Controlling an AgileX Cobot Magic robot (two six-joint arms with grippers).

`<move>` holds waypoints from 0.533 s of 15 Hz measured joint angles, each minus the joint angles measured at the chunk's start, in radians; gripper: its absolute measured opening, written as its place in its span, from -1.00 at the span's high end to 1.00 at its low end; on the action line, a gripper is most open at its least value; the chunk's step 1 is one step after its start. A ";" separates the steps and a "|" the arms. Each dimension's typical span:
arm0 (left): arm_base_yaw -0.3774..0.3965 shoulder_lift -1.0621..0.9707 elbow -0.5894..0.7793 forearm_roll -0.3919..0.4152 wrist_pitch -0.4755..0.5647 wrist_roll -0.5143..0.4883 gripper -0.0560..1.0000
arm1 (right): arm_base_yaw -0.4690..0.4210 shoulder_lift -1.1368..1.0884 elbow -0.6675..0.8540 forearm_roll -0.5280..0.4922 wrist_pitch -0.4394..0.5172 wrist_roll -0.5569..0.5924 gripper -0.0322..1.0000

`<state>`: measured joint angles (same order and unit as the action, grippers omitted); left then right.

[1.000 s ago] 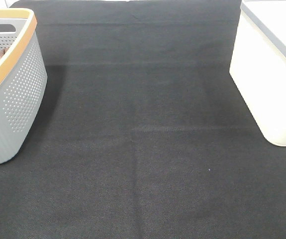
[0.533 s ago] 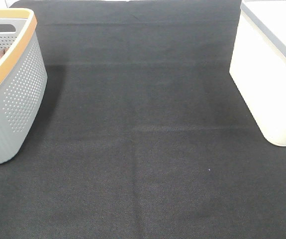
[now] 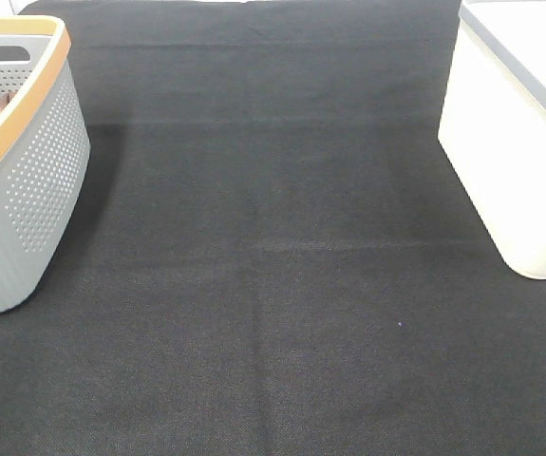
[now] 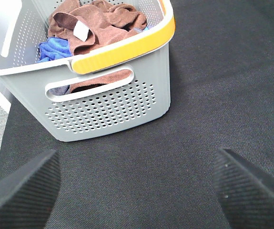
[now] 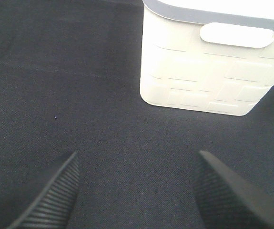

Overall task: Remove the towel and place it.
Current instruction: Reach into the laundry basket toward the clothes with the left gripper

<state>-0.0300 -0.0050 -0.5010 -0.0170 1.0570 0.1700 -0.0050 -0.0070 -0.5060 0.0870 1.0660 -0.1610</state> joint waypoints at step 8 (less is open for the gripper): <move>0.000 0.000 0.000 0.000 0.000 0.000 -0.67 | 0.000 0.000 0.000 0.000 0.000 0.000 -0.32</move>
<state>-0.0300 -0.0050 -0.5010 -0.0170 1.0570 0.1700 -0.0050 -0.0070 -0.5060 0.0870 1.0660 -0.1610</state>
